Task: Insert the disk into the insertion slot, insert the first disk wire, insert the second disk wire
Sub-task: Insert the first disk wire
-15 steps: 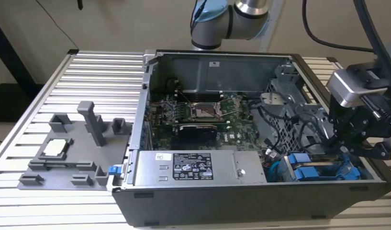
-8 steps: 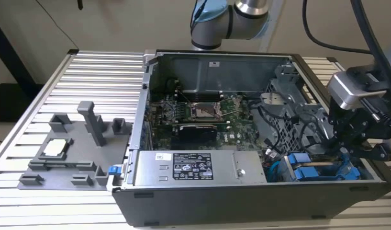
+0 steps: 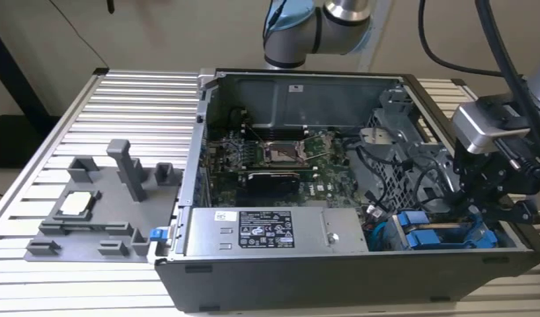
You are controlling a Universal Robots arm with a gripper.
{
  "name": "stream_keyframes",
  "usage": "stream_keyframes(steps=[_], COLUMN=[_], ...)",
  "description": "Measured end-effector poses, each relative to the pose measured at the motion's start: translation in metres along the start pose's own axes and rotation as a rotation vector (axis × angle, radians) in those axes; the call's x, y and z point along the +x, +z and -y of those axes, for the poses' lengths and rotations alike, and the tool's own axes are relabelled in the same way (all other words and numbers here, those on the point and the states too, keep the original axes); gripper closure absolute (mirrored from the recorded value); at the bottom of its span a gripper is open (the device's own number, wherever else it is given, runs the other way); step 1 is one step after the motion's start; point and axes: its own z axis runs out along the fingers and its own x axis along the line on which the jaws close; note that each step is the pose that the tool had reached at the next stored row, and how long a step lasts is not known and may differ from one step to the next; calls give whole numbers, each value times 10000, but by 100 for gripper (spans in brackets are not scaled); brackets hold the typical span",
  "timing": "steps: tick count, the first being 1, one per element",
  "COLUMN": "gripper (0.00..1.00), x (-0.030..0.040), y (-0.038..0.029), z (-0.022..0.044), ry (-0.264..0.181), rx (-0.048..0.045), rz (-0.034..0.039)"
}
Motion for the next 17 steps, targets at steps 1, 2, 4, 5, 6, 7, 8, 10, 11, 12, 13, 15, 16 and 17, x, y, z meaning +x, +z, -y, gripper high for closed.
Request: stream_keyframes(steps=[1, 2, 4, 5, 6, 7, 8, 10, 11, 12, 13, 15, 16, 17], gripper=[81, 81, 81, 81, 81, 81, 81, 81, 81, 81, 81, 81, 81, 81], x=[0, 0, 1, 1, 1, 1, 1, 1, 1, 1, 2, 2, 2, 2], y=[4, 6, 11, 14, 16, 19, 21, 25, 27, 29, 32, 38, 41, 43], z=[0, 1, 2, 3, 4, 4, 5, 5, 5, 5, 5, 5, 5, 5], ry=[12, 25, 52, 62, 73, 85, 98, 121, 131, 140, 150, 165, 173, 181], rx=[1, 2, 4, 5, 5, 6, 7, 9, 10, 10, 11, 12, 13, 13], rz=[2, 2, -1, 0, -2, -2, -3, -5, -5, -7, -7, -8, -10, -11])
